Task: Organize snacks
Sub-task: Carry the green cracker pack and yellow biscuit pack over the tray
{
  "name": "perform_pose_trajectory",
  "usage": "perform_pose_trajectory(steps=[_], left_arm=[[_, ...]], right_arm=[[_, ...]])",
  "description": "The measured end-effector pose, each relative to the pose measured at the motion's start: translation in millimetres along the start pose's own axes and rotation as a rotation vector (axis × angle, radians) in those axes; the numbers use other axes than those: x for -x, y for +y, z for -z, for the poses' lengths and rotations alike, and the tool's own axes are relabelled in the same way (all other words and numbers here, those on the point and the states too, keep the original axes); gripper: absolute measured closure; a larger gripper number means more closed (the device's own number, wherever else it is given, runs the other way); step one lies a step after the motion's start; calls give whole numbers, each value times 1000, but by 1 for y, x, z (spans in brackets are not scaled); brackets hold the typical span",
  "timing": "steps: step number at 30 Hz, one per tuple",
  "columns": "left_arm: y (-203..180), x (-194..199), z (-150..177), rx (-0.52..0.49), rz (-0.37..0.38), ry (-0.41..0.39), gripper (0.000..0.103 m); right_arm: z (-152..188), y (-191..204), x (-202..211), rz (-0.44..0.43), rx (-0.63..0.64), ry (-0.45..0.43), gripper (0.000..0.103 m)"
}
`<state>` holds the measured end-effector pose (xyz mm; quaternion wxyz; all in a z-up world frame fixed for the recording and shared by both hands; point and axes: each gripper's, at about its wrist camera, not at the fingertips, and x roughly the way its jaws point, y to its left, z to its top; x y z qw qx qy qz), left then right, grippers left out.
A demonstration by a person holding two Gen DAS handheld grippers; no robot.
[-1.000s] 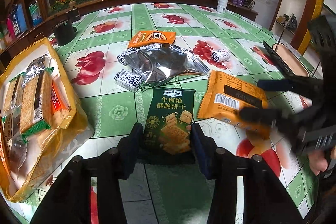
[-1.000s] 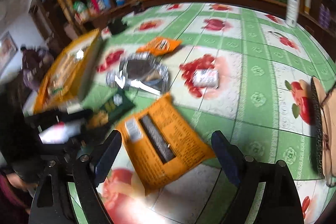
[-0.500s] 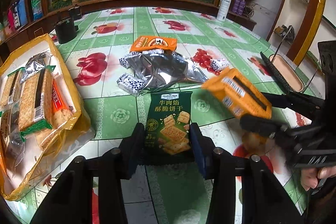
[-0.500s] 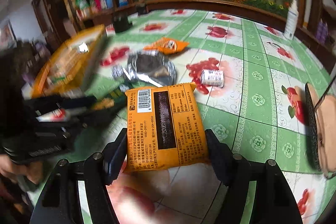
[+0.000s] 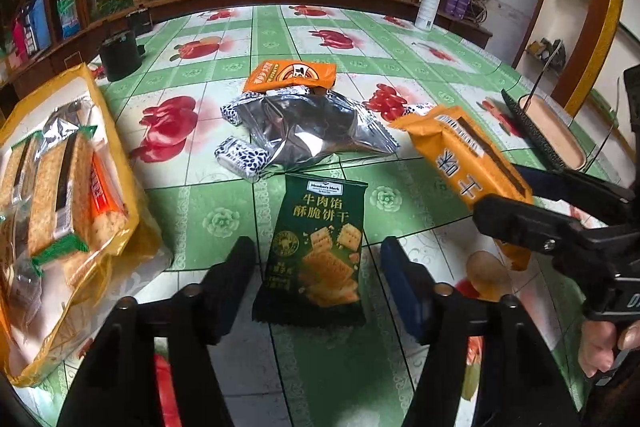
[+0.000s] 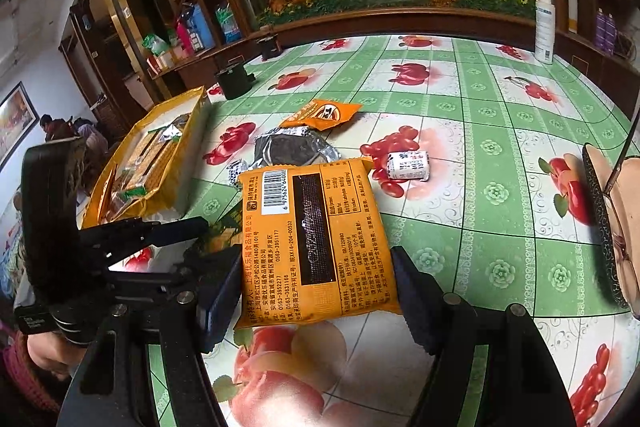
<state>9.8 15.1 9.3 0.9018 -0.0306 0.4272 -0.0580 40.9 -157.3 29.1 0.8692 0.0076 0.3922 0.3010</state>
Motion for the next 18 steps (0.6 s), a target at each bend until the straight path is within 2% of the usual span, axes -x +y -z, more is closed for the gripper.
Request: perform_pose_trajectory(steps=[2, 3, 9, 18], left_arm=[[-5, -2, -1, -19, -11, -1, 45], [-6, -2, -2, -27, -22, -4, 60], [4, 1, -1, 32, 37, -25, 60], [0, 19, 3, 25, 47, -75, 60]], right_arm=[[0, -3, 1, -2, -12, -5, 27], [0, -3, 2, -5, -15, -8, 27], [0, -5, 6, -12, -29, -23, 27], [-1, -8, 8, -32, -60, -30, 27]])
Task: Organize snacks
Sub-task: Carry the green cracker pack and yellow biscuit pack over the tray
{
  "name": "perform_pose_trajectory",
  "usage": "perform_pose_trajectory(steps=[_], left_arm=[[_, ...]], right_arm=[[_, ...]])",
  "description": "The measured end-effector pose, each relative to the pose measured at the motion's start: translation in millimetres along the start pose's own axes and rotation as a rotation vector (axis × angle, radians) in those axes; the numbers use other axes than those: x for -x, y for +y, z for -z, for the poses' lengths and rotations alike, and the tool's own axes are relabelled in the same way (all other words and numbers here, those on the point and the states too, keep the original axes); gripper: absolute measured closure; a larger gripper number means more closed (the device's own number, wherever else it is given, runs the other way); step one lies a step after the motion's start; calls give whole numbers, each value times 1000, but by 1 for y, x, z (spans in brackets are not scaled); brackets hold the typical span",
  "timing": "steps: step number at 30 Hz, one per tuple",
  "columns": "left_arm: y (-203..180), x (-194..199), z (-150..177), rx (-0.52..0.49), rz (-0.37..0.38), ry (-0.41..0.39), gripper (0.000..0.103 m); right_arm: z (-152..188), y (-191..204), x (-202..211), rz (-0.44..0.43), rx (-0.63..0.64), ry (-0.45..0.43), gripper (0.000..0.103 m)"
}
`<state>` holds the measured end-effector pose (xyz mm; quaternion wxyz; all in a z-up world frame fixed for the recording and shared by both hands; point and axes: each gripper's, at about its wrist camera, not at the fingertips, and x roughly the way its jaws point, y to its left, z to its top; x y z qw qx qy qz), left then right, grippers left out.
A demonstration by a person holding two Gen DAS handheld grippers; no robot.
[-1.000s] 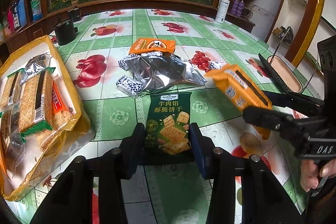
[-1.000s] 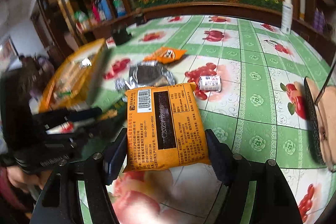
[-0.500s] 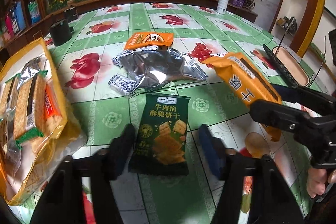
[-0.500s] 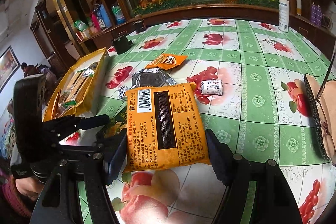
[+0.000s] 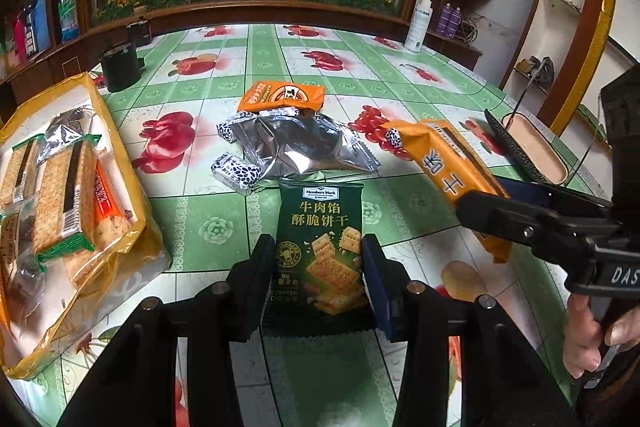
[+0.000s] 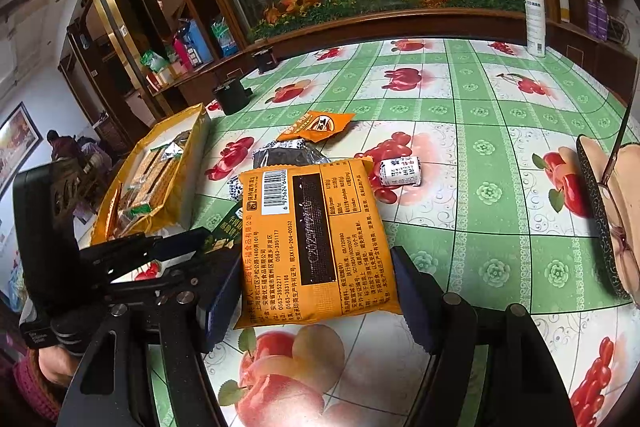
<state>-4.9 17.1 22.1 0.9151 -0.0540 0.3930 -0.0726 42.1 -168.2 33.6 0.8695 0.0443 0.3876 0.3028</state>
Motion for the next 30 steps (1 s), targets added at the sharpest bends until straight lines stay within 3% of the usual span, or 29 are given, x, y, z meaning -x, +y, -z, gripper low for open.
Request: perform_pose_trajectory(steps=[15, 30], left_arm=[[43, 45, -10, 83, -25, -83, 60], [166, 95, -17, 299, -169, -184, 60]], right_arm=[[-13, 48, -2, -78, -36, 22, 27], [-63, 162, -60, -189, 76, 106, 27]])
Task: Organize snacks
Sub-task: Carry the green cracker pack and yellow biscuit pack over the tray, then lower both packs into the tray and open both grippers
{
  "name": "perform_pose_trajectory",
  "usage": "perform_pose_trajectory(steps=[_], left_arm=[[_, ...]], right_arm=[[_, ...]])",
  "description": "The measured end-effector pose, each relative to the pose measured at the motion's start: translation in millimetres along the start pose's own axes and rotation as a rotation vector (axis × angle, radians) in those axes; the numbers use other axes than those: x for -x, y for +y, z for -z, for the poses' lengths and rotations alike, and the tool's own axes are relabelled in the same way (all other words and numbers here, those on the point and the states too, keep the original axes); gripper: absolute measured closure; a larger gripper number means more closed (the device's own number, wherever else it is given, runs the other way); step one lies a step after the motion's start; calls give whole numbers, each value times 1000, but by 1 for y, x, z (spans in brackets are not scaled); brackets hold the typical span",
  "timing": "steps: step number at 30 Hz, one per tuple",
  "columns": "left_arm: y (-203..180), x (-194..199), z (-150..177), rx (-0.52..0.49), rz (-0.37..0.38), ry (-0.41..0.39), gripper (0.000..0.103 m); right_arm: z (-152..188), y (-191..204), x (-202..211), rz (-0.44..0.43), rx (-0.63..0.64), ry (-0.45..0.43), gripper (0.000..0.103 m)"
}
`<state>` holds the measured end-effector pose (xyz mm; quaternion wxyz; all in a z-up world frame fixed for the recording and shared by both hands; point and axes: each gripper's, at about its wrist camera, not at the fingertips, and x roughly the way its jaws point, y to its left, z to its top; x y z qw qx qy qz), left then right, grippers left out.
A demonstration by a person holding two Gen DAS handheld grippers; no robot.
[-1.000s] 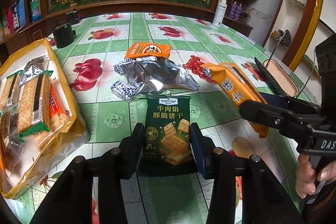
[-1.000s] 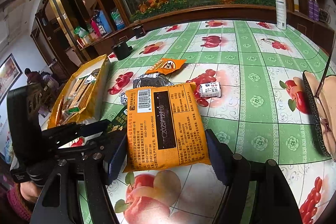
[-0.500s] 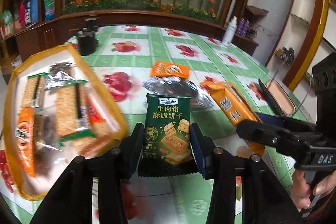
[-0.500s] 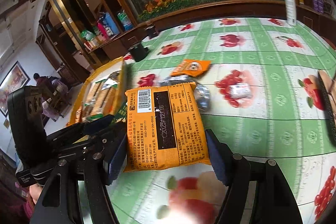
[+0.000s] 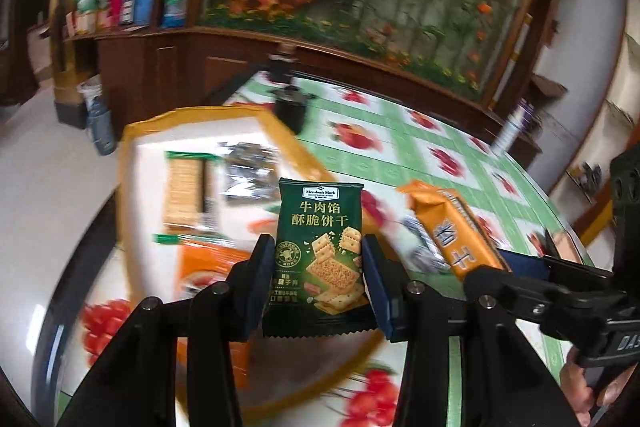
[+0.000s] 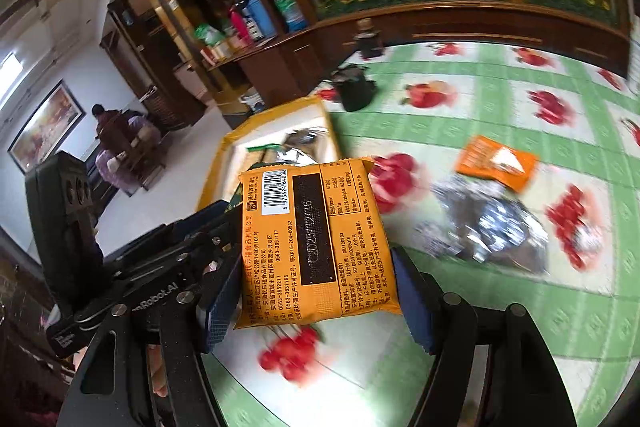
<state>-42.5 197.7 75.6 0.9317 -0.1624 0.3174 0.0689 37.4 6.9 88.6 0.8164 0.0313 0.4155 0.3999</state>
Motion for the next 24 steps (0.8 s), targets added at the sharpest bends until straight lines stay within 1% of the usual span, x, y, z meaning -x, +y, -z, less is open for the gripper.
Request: perform_pose_trajectory(steps=[4, 8, 12, 16, 21, 24], left_arm=[[28, -9, -6, 45, -46, 6, 60], [49, -19, -8, 79, -82, 17, 60], [58, -29, -12, 97, -121, 17, 60], [62, -36, -10, 100, -140, 25, 60], [69, -39, -10, 114, -149, 30, 60], [69, -41, -9, 125, -144, 34, 60]], right_arm=[[-16, 19, -27, -9, 15, 23, 27], [-30, 29, -57, -11, 14, 49, 27], [-46, 33, -90, -5, -5, 77, 27], [-57, 34, -117, 24, -10, 91, 27], [-60, 33, -139, 37, -17, 107, 27], [-59, 37, -141, 55, 13, 95, 27]])
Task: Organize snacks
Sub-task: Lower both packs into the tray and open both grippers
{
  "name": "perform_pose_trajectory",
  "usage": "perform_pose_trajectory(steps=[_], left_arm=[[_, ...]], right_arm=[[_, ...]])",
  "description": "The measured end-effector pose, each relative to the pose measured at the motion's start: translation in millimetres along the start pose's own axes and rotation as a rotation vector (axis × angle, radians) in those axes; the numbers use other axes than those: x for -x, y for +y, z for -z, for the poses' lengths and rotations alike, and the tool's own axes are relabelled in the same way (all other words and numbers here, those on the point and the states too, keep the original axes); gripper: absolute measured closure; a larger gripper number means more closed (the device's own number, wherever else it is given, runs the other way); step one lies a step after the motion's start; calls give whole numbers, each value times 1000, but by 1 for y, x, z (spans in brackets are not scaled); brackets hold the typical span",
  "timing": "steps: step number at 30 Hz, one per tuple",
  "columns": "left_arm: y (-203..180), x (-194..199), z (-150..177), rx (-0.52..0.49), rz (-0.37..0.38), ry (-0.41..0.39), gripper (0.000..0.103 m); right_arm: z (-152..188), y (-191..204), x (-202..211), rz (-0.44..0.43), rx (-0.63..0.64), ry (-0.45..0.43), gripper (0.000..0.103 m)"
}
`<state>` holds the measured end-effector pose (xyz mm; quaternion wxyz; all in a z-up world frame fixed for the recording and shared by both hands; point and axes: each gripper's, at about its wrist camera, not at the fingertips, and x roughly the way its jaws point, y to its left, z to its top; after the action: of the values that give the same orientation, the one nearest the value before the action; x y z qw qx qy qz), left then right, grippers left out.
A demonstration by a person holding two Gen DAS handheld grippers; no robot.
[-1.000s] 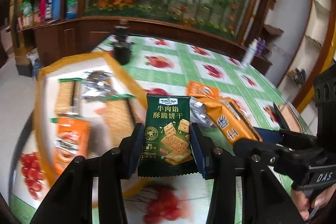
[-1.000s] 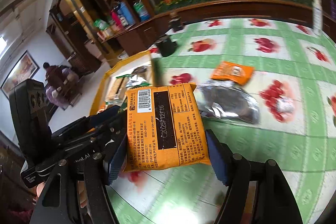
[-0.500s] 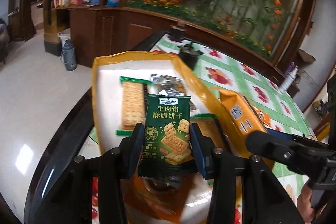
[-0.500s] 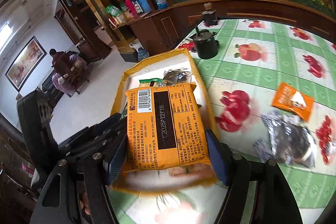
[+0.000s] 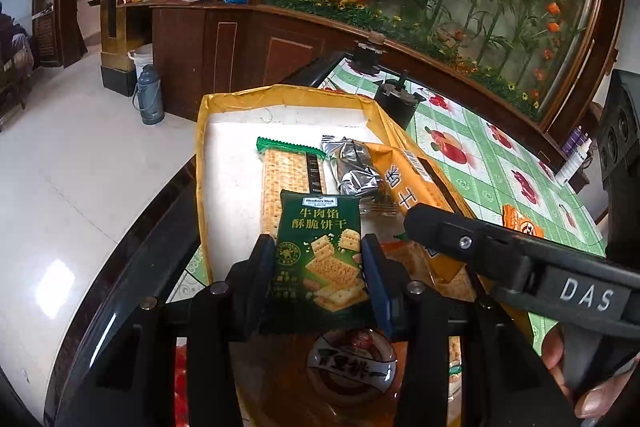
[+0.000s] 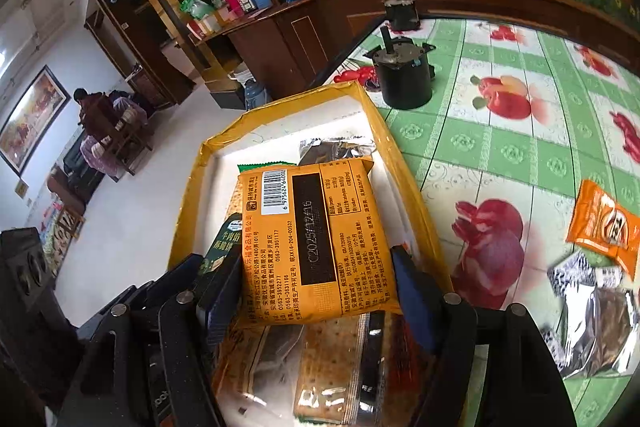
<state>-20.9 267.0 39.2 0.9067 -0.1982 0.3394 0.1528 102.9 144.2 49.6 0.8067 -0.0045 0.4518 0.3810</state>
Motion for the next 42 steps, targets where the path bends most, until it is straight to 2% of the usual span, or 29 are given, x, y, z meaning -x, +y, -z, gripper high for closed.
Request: perform_pose_trajectory(steps=[3, 7, 12, 14, 18, 21, 26, 29, 33, 39, 42], left_arm=[[-1, 0, 0, -7, -2, 1, 56], [-1, 2, 1, 3, 3, -11, 43], [-3, 11, 2, 0, 10, -52, 43], [-5, 18, 2, -10, 3, -77, 43], [-12, 29, 1, -29, 3, -129, 43], [-21, 34, 1, -52, 21, -143, 43], [-40, 38, 5, -117, 38, -141, 43], [-51, 40, 8, -143, 67, -129, 43], [-67, 43, 13, -174, 103, -113, 43], [-94, 45, 27, -231, 176, -54, 43], [-113, 44, 38, -263, 224, -12, 43]], right_arm=[[0, 3, 2, -3, 20, -6, 26], [0, 3, 12, -27, 32, -6, 26], [-4, -16, 47, -27, 9, -97, 26], [-8, -34, 56, 25, -3, -111, 26], [-18, -91, 60, 211, -65, -114, 26], [-20, -123, 46, 361, -73, -60, 27], [-19, -154, 19, 487, -45, 12, 35], [-8, -157, 18, 493, -17, 31, 37], [15, -150, 31, 460, 39, 54, 39], [77, -141, 75, 407, 91, 108, 39], [113, -138, 108, 328, 104, 140, 39]])
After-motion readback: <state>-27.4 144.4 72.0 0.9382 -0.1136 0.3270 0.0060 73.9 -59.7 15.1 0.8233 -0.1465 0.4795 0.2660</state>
